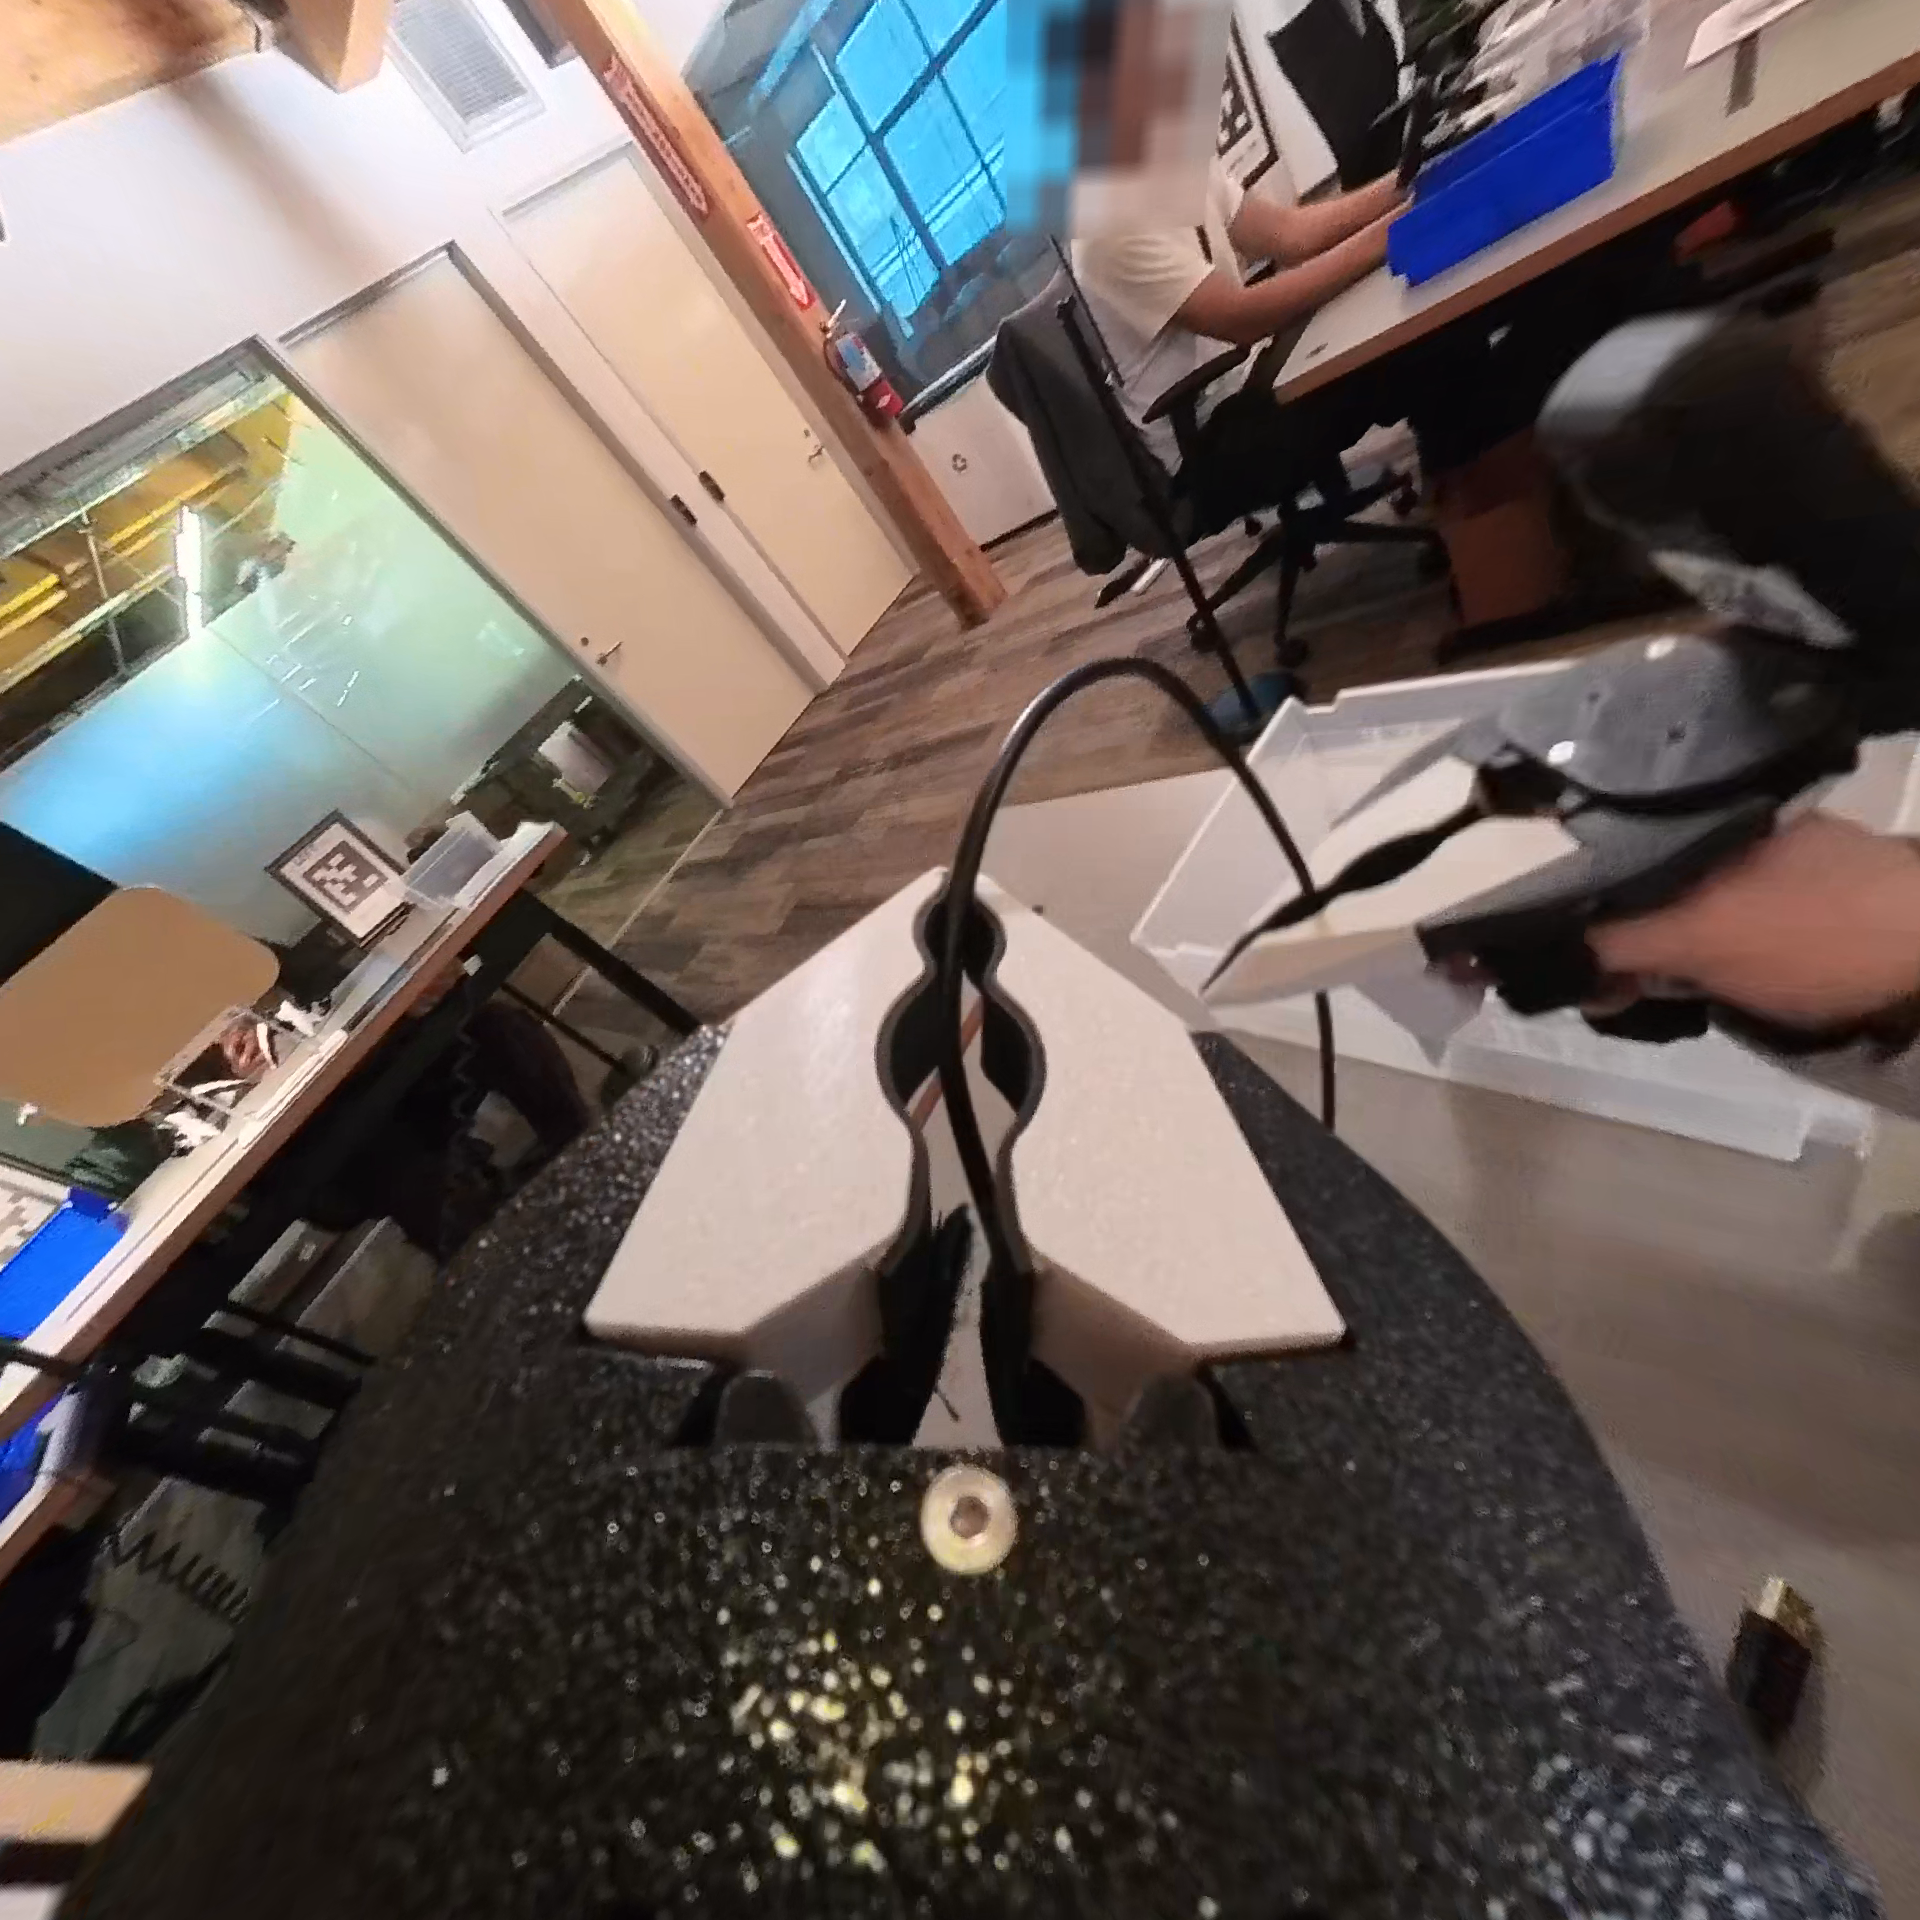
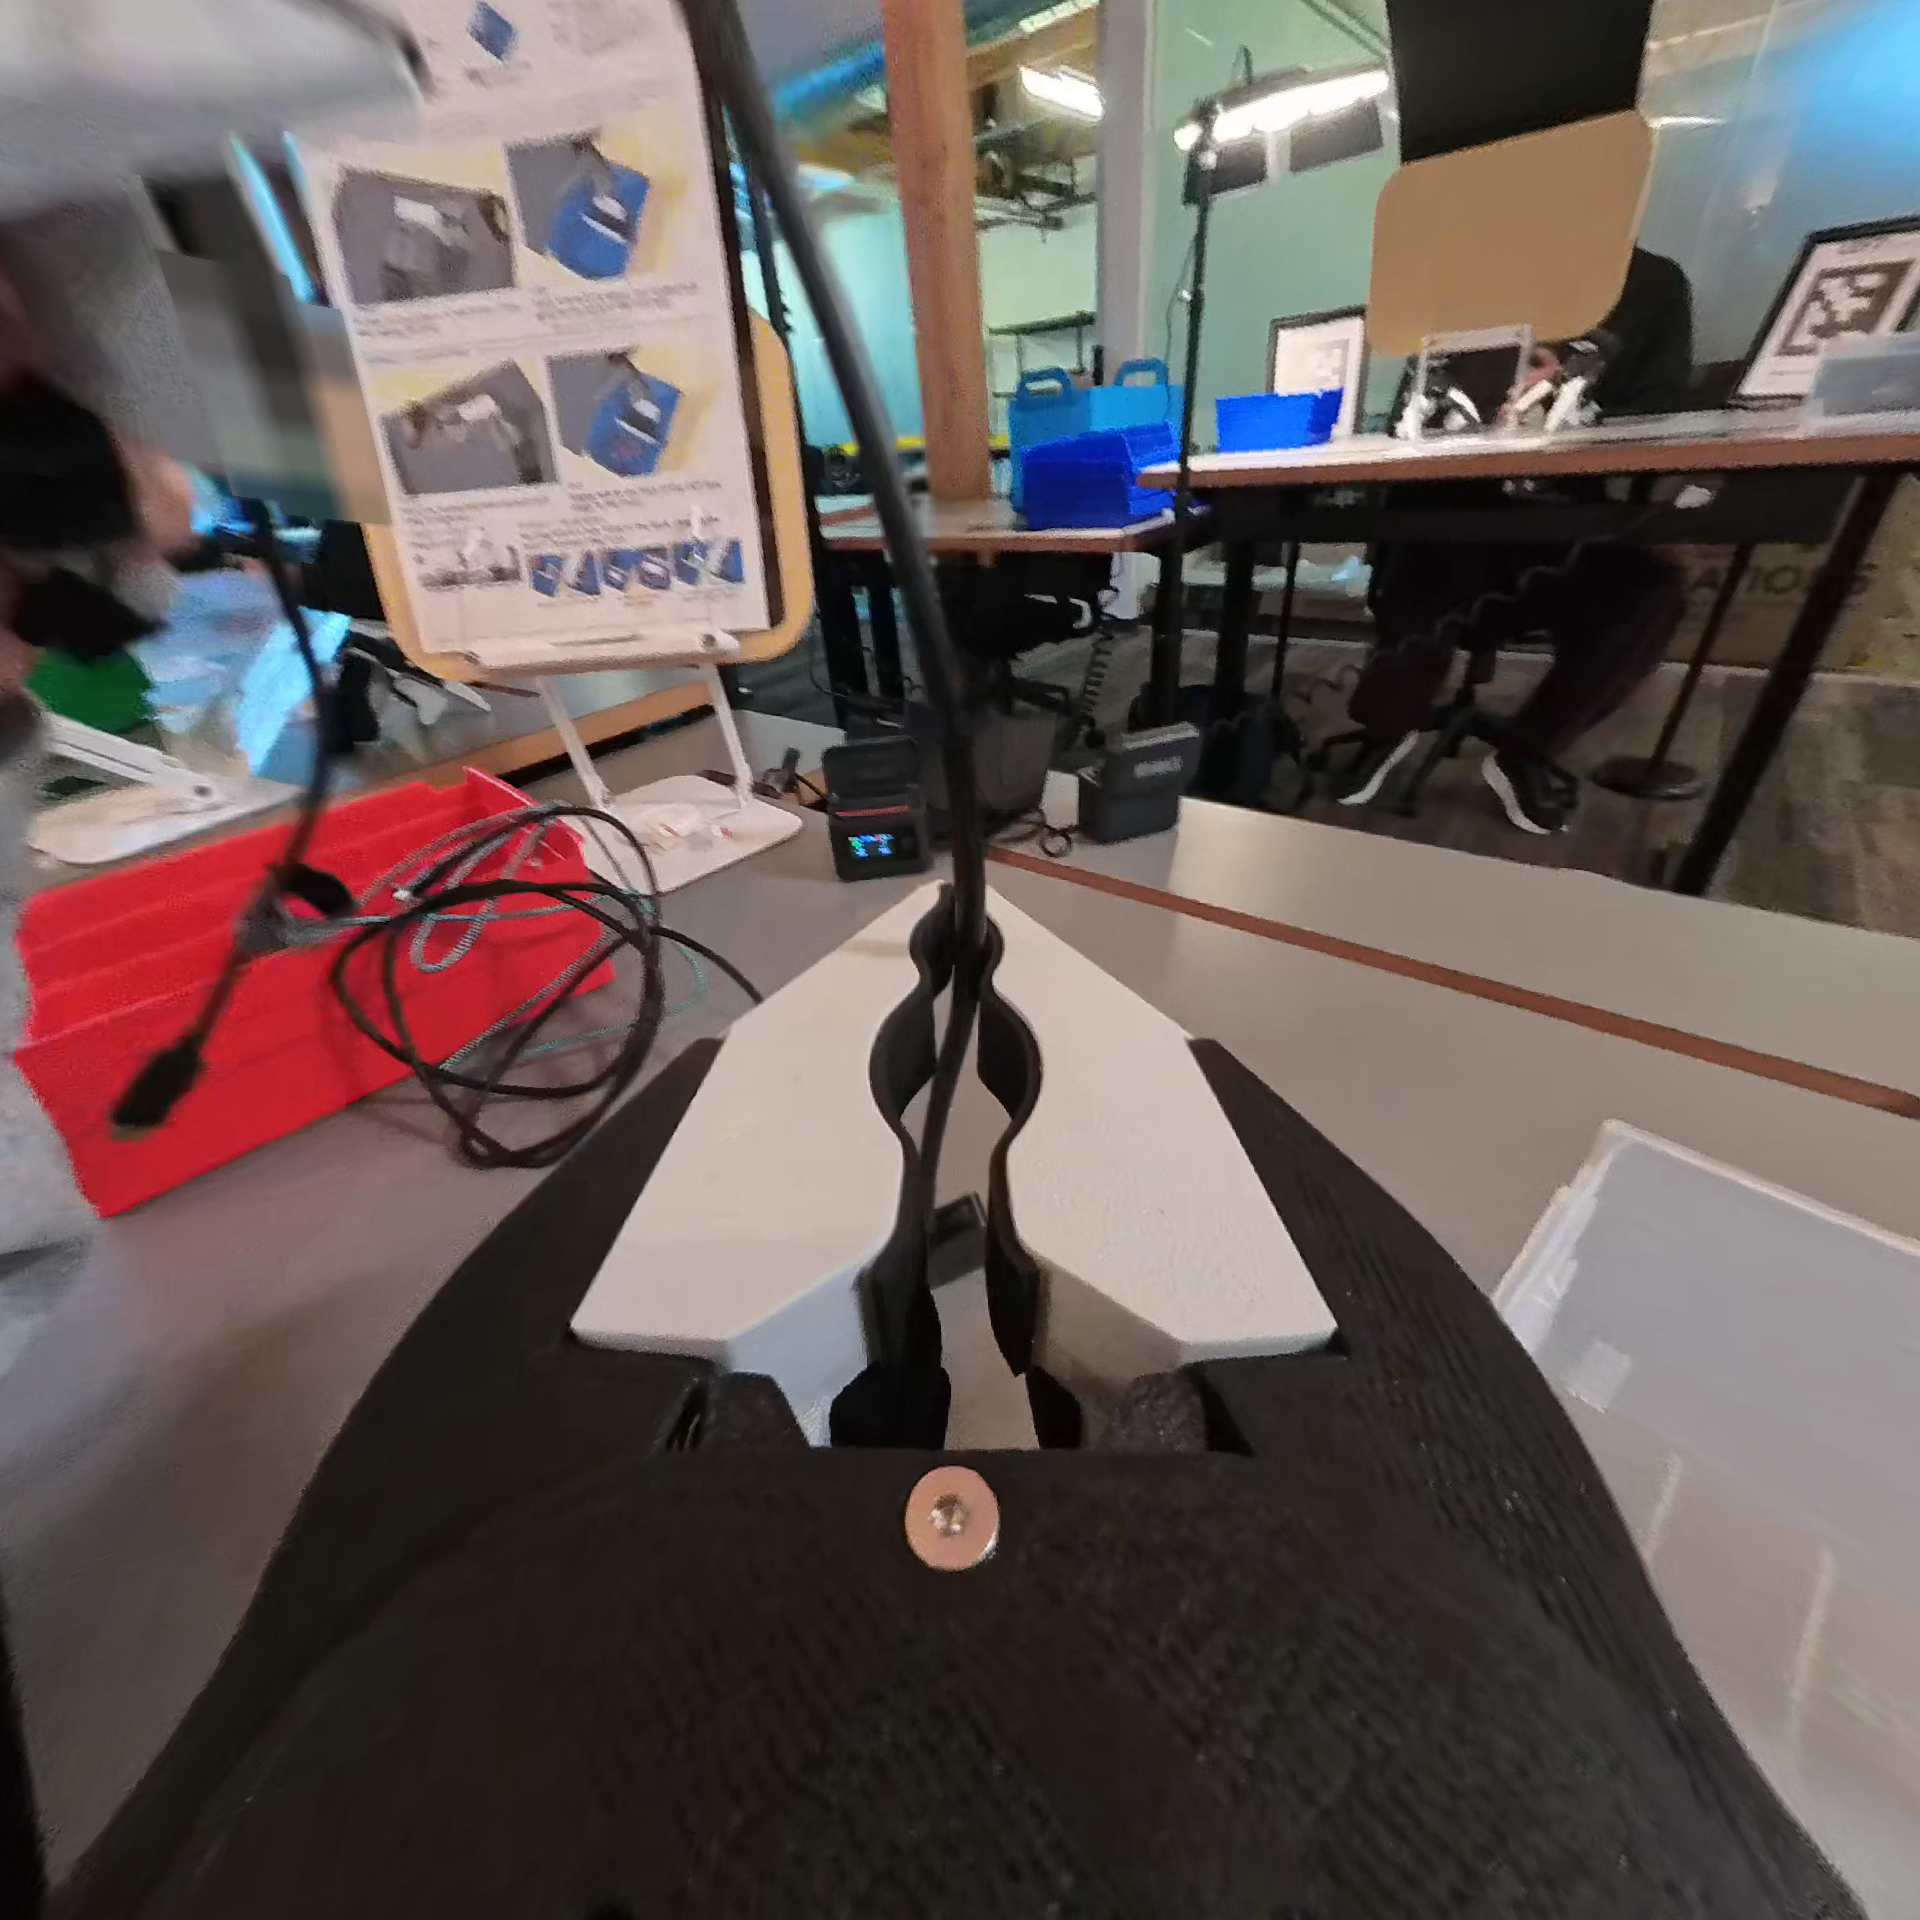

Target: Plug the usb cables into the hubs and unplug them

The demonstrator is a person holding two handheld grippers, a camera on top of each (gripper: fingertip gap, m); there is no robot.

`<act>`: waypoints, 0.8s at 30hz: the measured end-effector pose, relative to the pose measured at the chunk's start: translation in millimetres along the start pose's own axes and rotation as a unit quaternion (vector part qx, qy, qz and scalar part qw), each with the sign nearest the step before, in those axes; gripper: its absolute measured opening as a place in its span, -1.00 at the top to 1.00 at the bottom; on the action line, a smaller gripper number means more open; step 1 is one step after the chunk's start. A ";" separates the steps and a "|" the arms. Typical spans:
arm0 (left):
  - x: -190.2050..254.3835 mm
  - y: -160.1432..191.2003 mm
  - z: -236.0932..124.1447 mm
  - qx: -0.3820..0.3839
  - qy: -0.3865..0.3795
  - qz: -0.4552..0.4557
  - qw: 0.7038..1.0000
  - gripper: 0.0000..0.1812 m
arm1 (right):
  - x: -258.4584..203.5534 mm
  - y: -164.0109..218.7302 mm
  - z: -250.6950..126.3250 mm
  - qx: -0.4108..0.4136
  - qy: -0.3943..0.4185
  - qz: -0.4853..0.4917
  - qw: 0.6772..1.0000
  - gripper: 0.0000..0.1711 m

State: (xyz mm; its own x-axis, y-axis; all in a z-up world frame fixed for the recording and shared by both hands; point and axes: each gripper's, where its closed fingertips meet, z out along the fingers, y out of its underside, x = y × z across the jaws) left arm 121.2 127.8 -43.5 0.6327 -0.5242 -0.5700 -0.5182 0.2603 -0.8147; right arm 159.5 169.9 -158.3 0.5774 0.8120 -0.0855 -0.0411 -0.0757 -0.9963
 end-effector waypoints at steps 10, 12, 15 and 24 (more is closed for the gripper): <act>7.5 59.3 -54.6 -0.011 -0.021 -0.042 0.999 1.00 | -47.5 -85.1 -2.3 0.010 -0.069 -0.116 0.991 1.00; 8.7 55.2 -61.7 0.024 -0.009 -0.074 0.997 1.00 | -46.7 -103.9 9.1 0.000 -0.049 -0.184 0.982 1.00; 18.3 44.6 -68.7 0.088 0.026 -0.119 0.989 1.00 | -55.0 -130.3 16.5 -0.004 -0.036 -0.265 0.964 1.00; 23.9 51.5 -82.4 0.170 0.039 -0.196 0.965 0.12 | -47.3 -216.8 -21.5 0.035 0.025 -0.342 0.939 1.00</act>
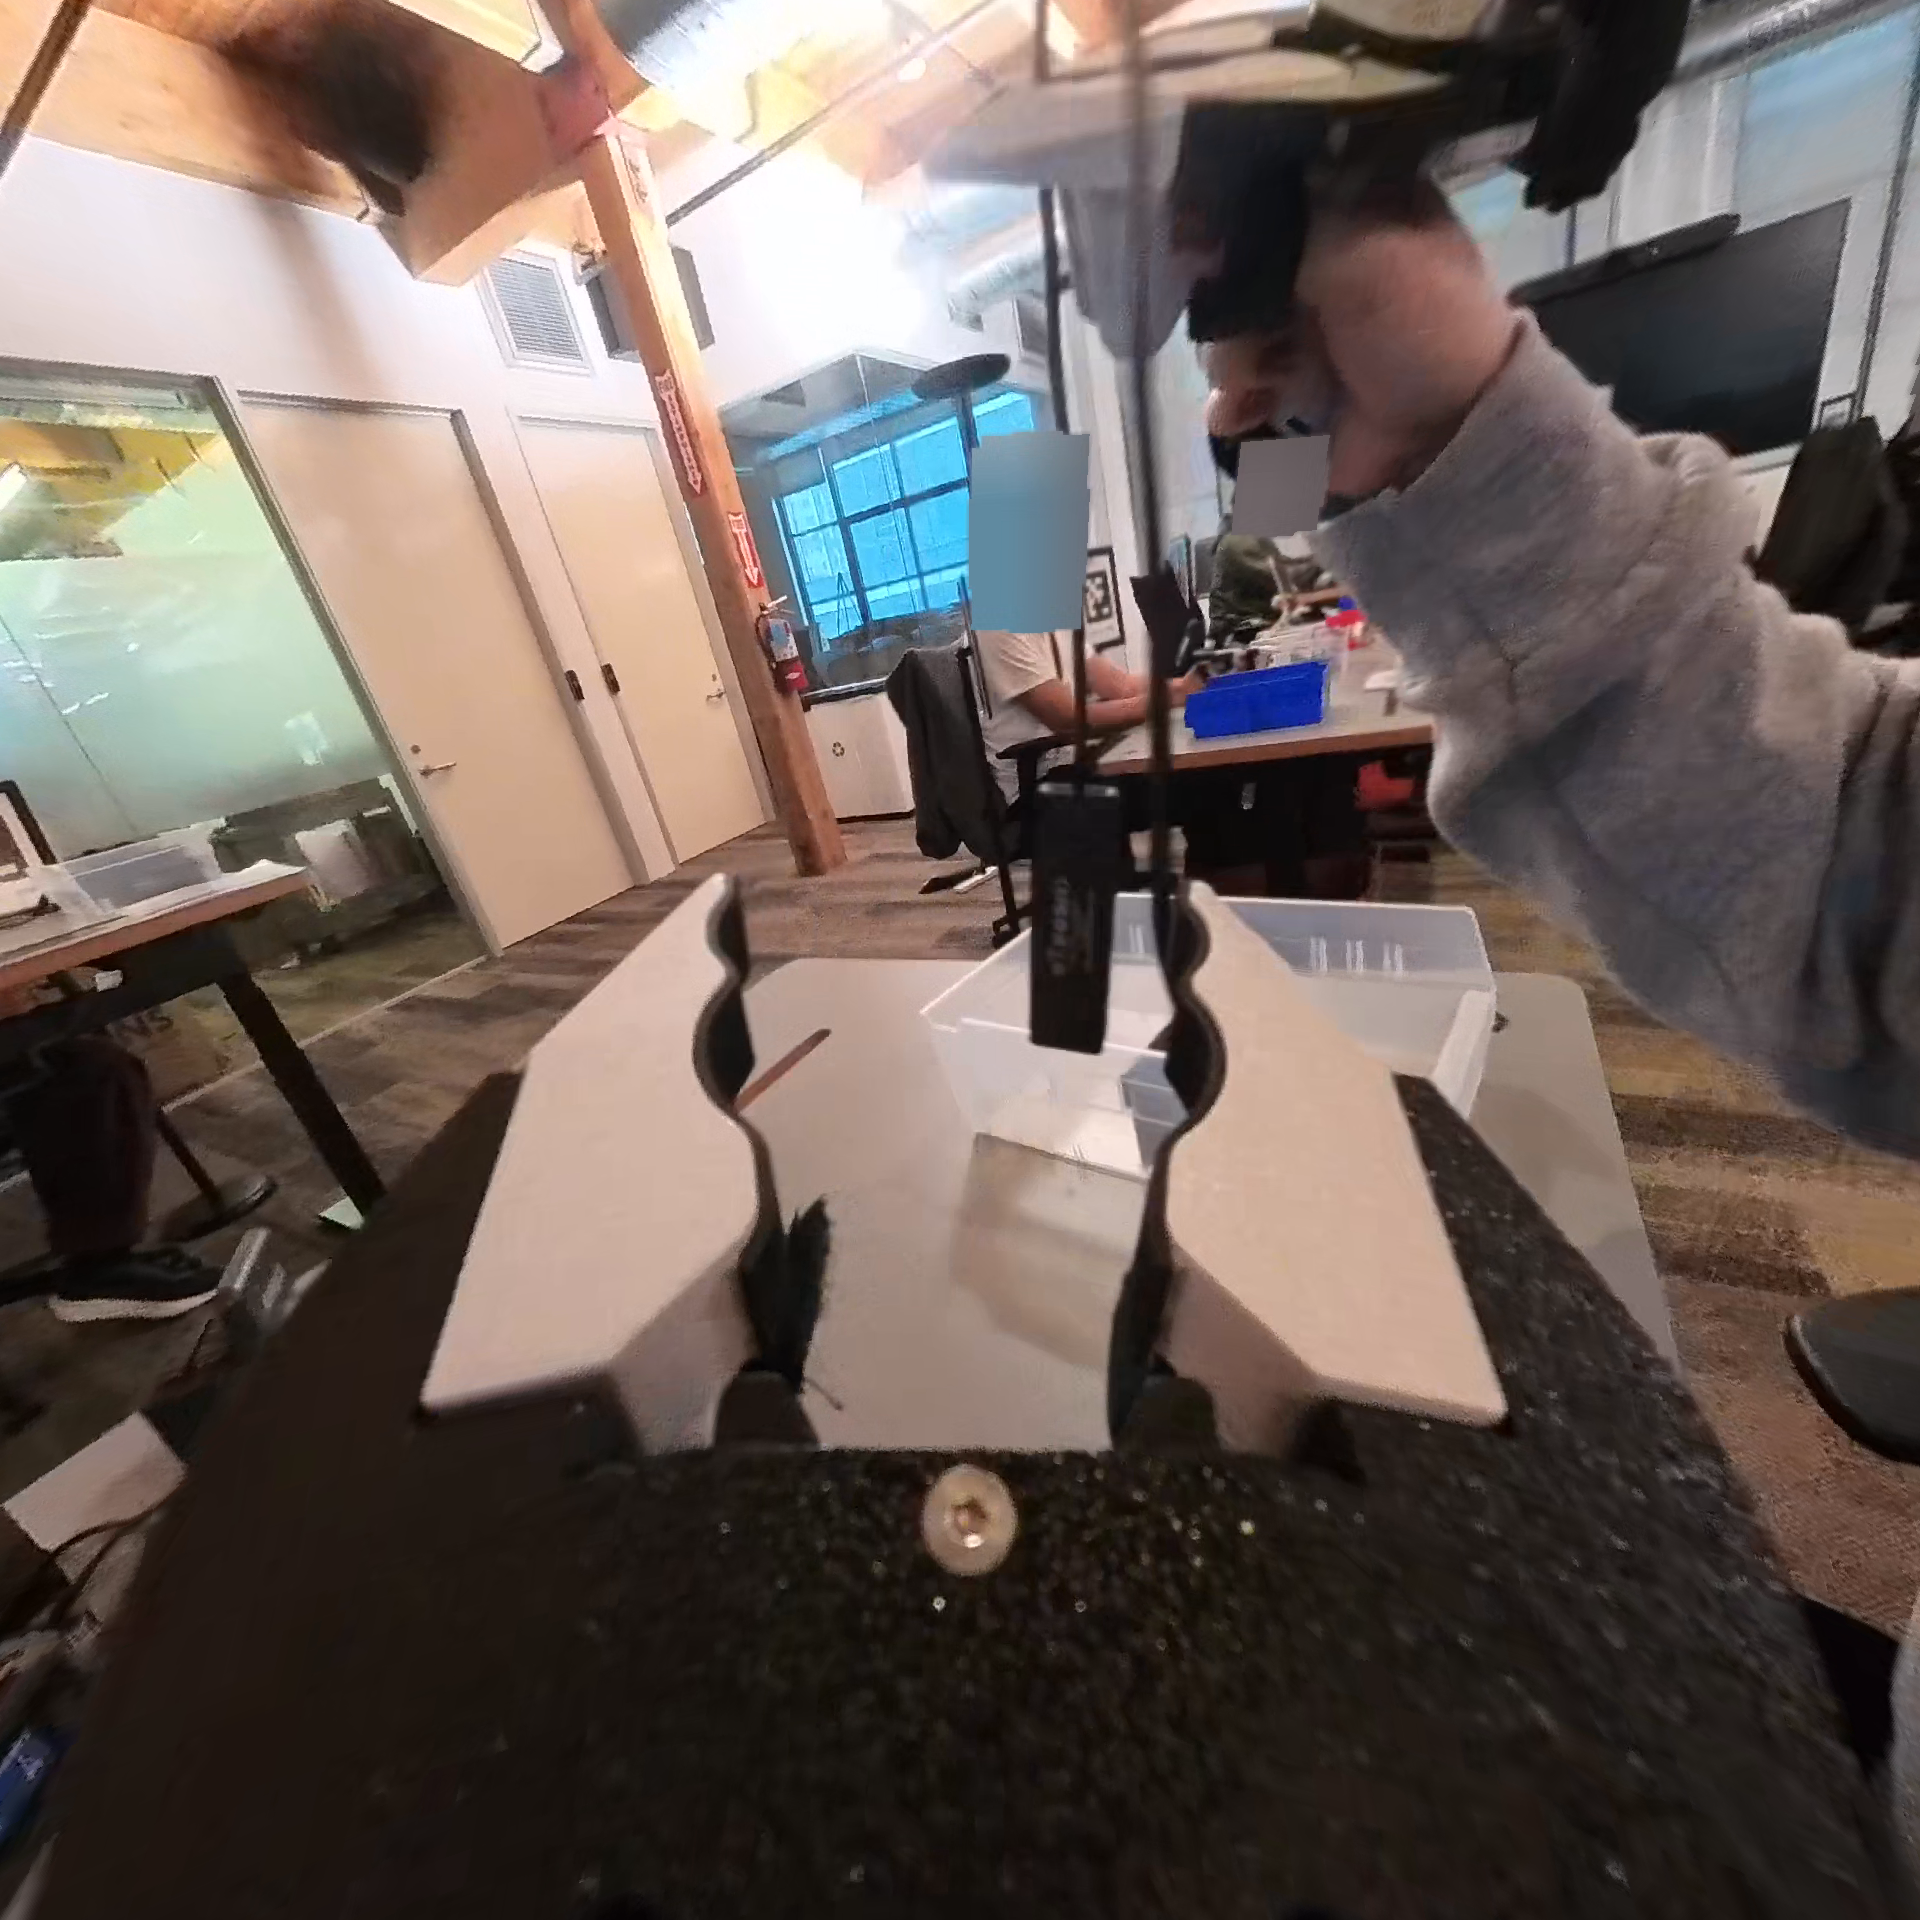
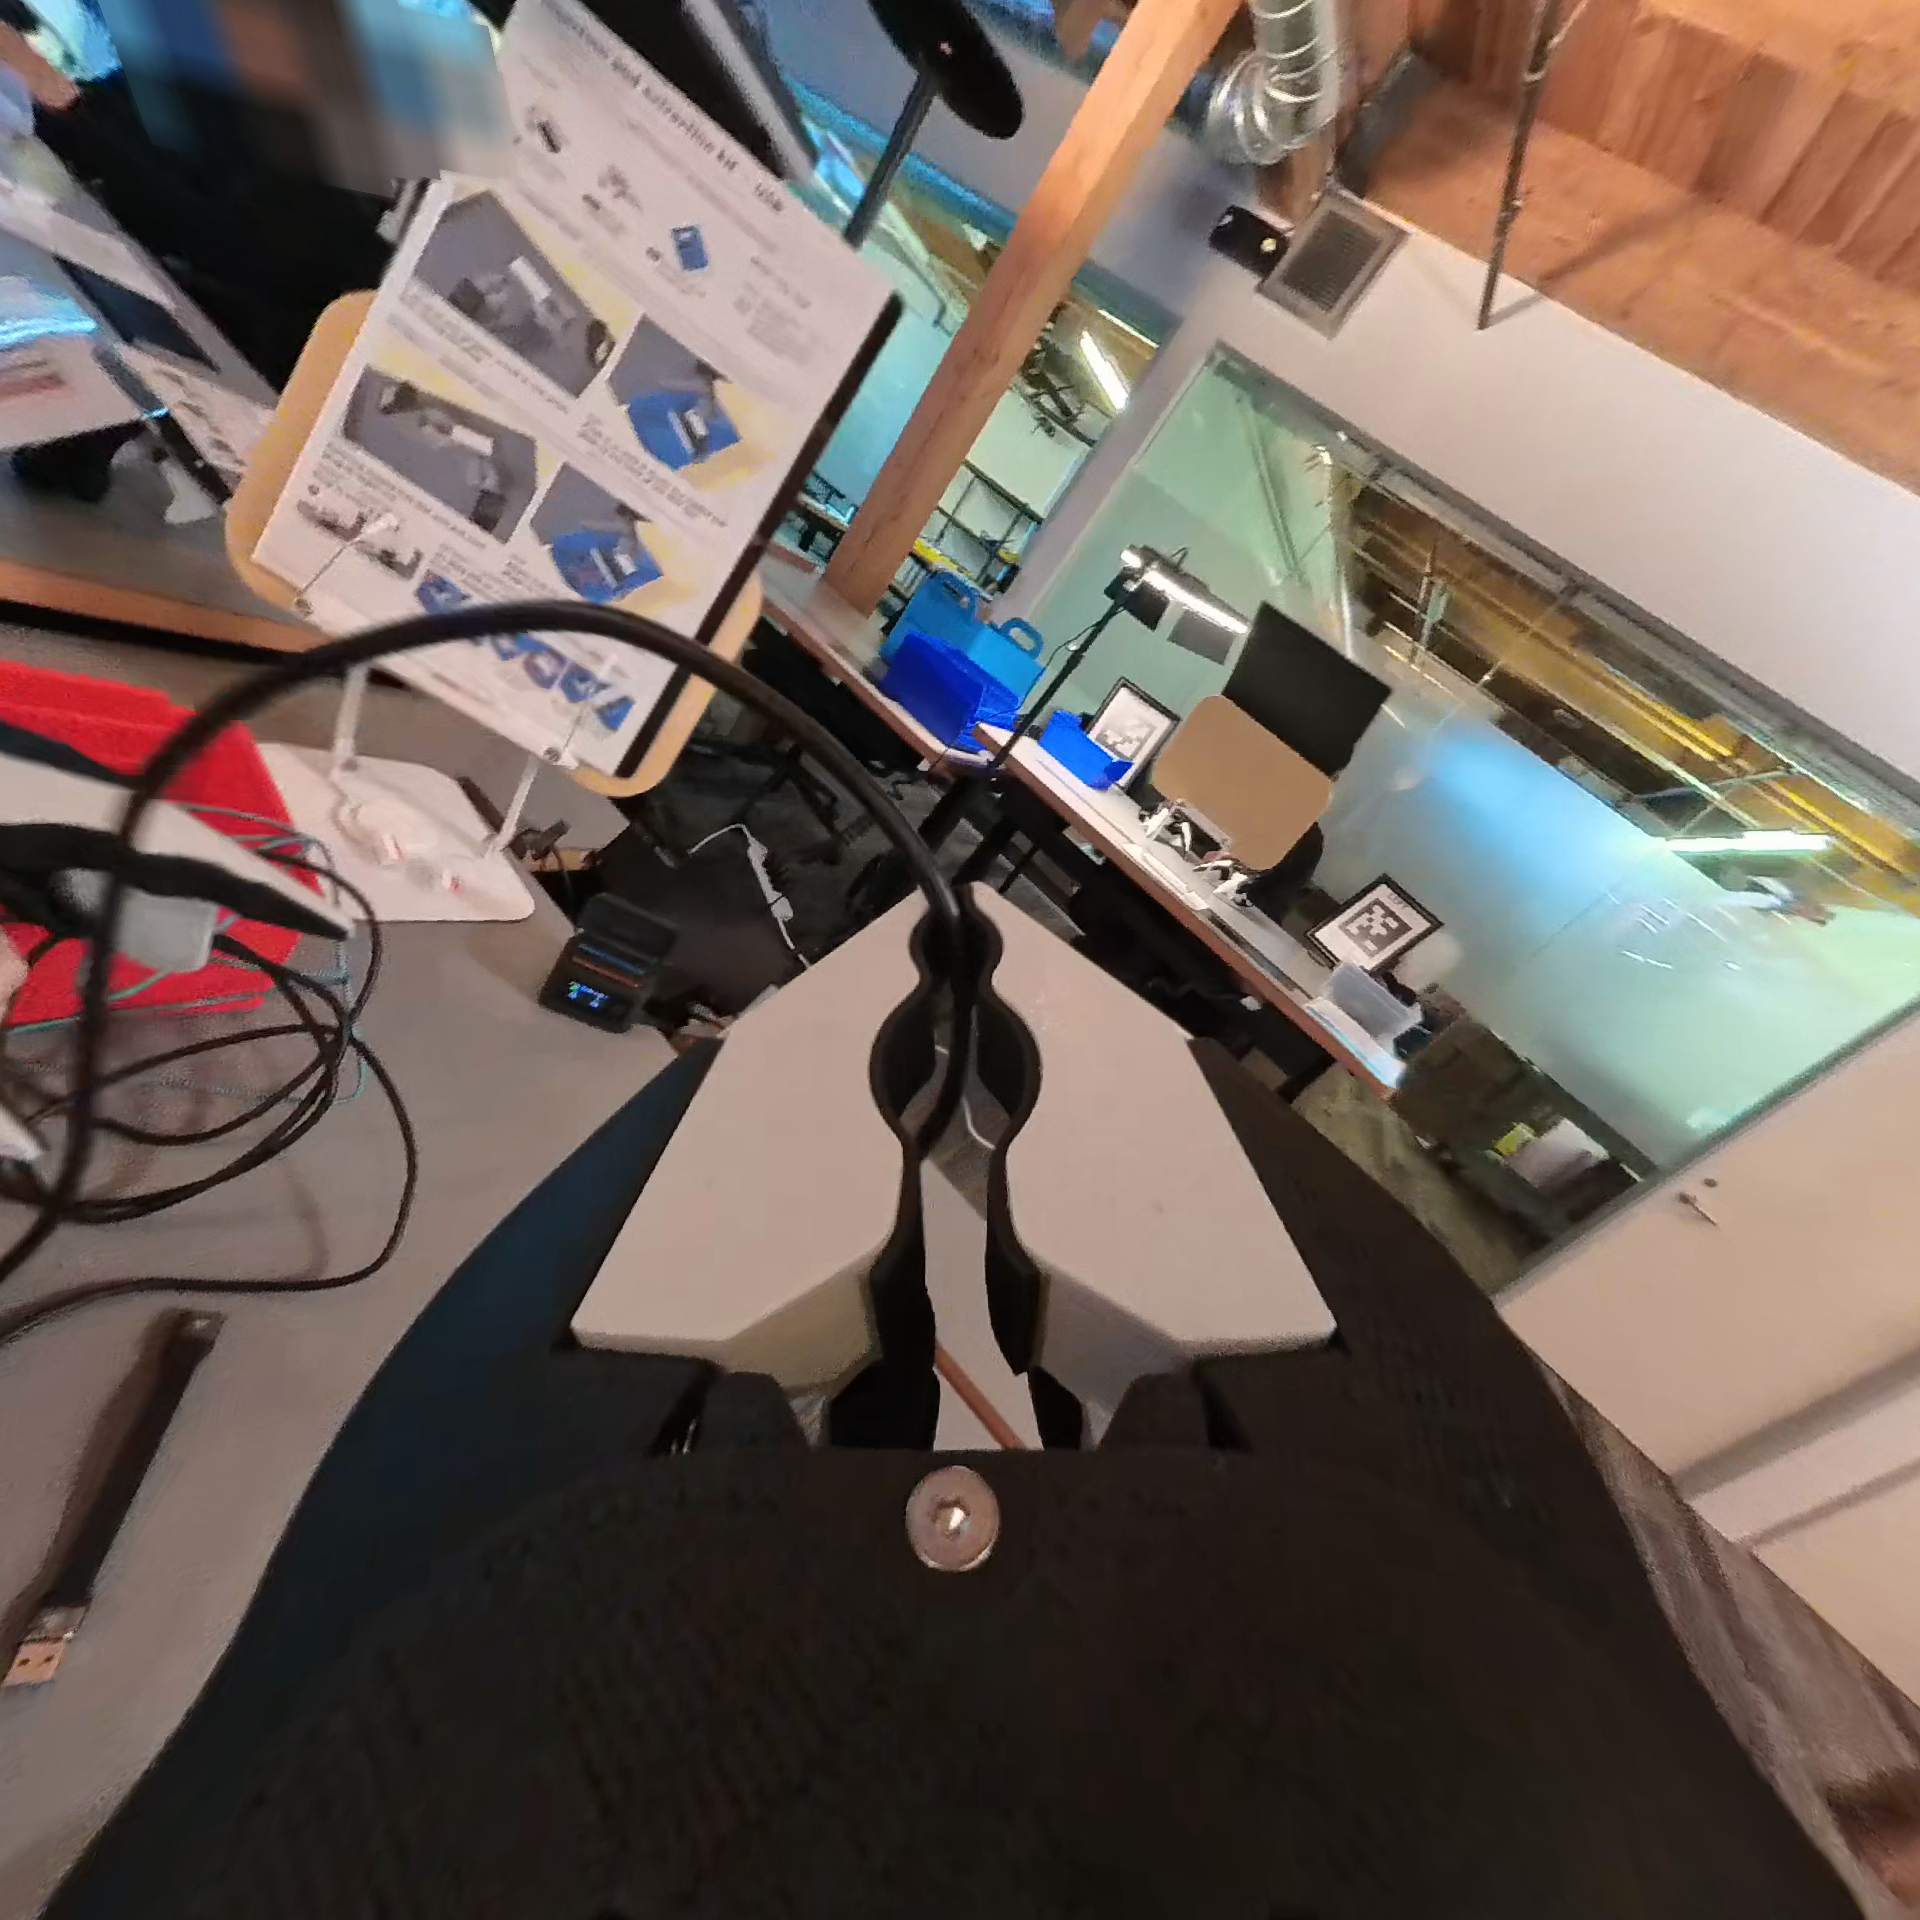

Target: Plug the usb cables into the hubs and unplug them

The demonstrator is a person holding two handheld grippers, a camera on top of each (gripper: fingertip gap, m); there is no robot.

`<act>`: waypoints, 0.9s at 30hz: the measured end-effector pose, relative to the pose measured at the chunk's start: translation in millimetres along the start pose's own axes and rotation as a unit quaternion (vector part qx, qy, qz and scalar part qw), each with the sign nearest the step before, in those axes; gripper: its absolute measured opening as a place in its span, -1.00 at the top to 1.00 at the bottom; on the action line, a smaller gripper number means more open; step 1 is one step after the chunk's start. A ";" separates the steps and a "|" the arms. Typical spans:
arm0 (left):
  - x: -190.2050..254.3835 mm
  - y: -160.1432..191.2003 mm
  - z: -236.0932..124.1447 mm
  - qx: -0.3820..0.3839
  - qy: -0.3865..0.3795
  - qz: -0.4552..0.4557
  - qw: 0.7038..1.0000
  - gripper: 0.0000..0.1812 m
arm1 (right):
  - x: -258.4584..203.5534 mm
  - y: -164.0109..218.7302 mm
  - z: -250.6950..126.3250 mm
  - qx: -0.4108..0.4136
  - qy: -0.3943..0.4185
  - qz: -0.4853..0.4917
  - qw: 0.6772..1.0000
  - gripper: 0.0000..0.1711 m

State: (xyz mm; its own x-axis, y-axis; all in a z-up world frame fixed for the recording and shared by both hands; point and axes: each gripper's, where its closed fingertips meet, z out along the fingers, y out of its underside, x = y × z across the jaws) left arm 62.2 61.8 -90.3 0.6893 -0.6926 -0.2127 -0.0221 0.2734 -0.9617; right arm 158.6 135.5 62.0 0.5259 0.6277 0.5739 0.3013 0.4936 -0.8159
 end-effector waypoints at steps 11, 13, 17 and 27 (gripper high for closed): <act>-62.4 92.3 -17.3 0.025 -0.129 -0.032 0.991 0.42 | 108.8 -4.5 -5.7 -0.077 0.072 -0.006 0.994 1.00; -65.0 115.7 -14.2 -0.004 -0.133 -0.027 0.991 0.45 | 128.1 2.2 -10.8 -0.100 0.085 0.002 0.991 1.00; -62.7 148.8 -8.4 -0.046 -0.128 -0.010 0.991 0.47 | 168.2 23.6 -29.1 -0.162 0.140 -0.030 0.976 1.00; -58.2 188.0 -8.7 -0.085 -0.119 -0.031 0.989 0.50 | 221.2 99.8 -59.4 -0.246 0.196 -0.006 0.949 1.00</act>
State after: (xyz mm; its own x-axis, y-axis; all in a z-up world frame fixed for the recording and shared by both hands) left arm 11.6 147.7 -260.2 0.8431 -0.5231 -0.1249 -0.0817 0.1048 -0.9911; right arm 352.2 287.9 103.3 0.7466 0.3044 0.5916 0.5932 0.0981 -0.7991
